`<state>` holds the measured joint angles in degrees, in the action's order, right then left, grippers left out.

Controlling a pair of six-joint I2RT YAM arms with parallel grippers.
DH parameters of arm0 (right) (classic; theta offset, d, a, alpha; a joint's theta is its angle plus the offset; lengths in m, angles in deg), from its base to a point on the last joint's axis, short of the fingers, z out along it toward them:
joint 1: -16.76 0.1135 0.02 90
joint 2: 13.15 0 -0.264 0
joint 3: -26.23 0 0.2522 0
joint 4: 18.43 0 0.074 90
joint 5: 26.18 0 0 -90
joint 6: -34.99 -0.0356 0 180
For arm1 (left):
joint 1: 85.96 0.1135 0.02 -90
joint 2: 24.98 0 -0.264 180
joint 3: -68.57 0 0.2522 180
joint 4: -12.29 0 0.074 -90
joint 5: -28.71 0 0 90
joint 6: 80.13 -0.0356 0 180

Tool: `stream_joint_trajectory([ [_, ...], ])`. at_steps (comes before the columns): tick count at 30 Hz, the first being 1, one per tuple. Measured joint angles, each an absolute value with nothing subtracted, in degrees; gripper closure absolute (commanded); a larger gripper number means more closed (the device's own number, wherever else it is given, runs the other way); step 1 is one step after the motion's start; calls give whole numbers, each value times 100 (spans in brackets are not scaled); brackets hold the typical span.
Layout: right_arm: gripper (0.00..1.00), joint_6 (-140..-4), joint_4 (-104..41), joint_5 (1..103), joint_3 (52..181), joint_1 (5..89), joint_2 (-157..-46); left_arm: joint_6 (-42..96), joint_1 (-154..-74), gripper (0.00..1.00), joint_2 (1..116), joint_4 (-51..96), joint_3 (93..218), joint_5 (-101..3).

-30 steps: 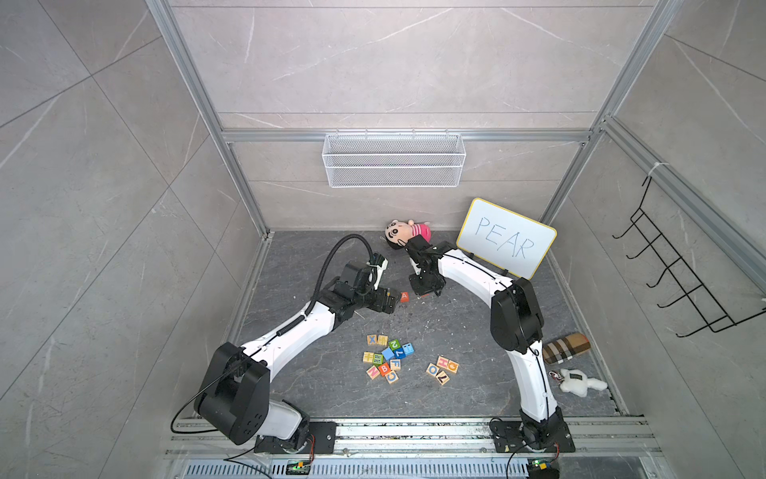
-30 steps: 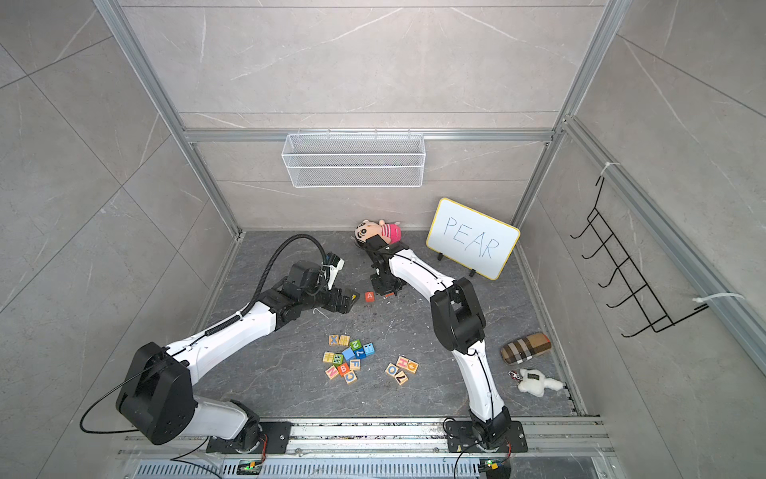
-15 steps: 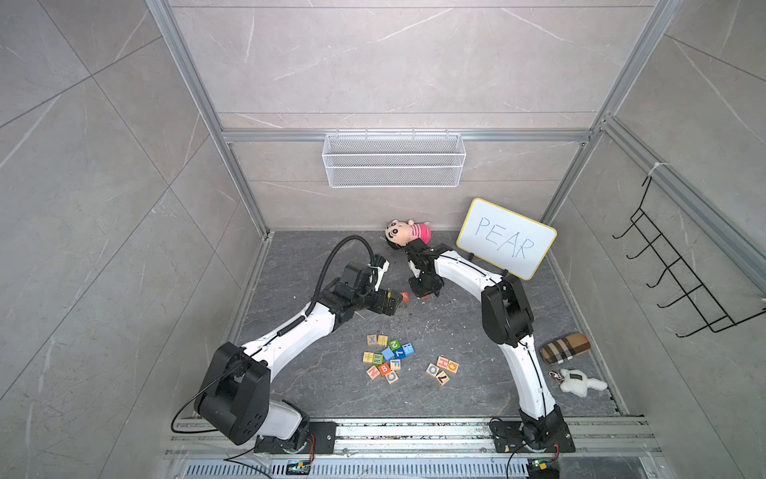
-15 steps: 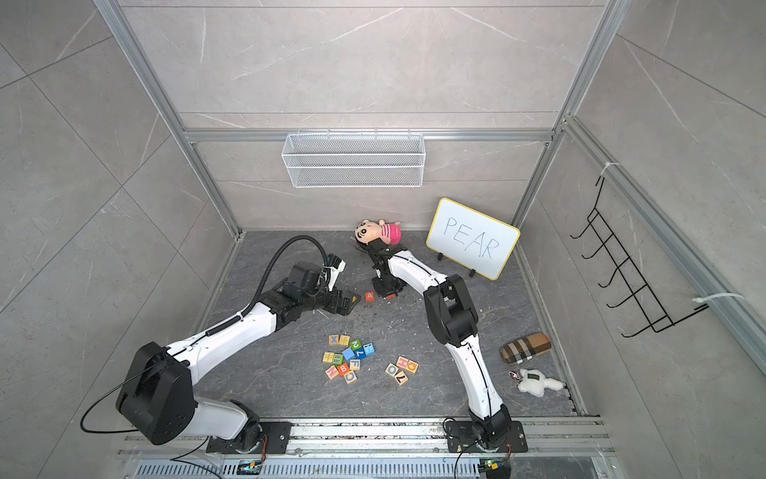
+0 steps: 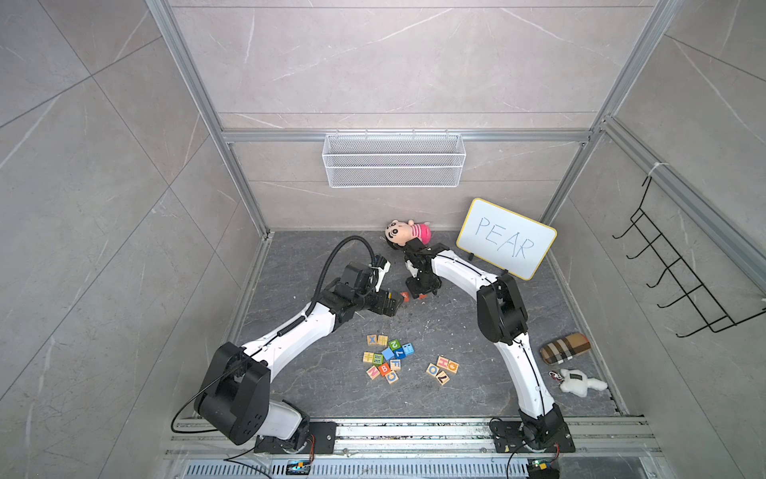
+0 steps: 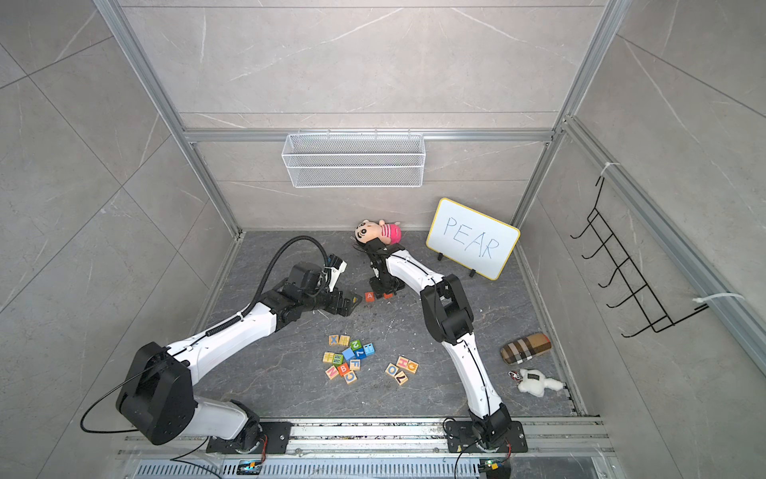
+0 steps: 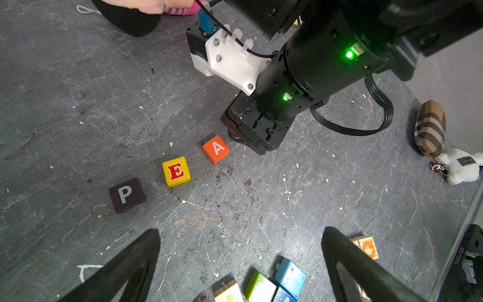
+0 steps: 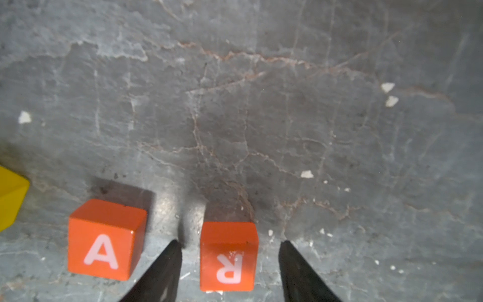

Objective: Spell the uppercase word “pear” with letter blocks
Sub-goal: Place the letter block at the center of the board, then adjust the letter block at the center of the board.

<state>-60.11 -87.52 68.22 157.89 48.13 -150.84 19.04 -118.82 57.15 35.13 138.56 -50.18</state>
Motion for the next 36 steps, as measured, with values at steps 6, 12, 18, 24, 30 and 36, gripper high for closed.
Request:
stream_joint_trajectory([
  [6, 30, -6059, -8721, 6949, 15715, 4813, -15079, 1904, -11882, 0, 5715, 3513, 13856, -5013],
  [12, 29, -6079, -8719, 7246, 15610, 4820, -15009, 1904, -11884, 0, 5715, 3513, 13856, -5005],
  [18, 27, -6081, -8721, 7524, 15337, 4822, -14839, 1904, -11888, 0, 5715, 3513, 13856, -4970],
  [24, 26, -6079, -8728, 7740, 15070, 4807, -14673, 1904, -11908, 0, 5715, 3511, 13856, -4933],
  [30, 26, -6073, -8726, 7946, 15033, 4680, -14653, 1904, -11908, 0, 5713, 3509, 13856, -4913],
  [36, 26, -6075, -8715, 8042, 15033, 4536, -14653, 1902, -11912, 0, 5706, 3511, 13856, -4911],
])
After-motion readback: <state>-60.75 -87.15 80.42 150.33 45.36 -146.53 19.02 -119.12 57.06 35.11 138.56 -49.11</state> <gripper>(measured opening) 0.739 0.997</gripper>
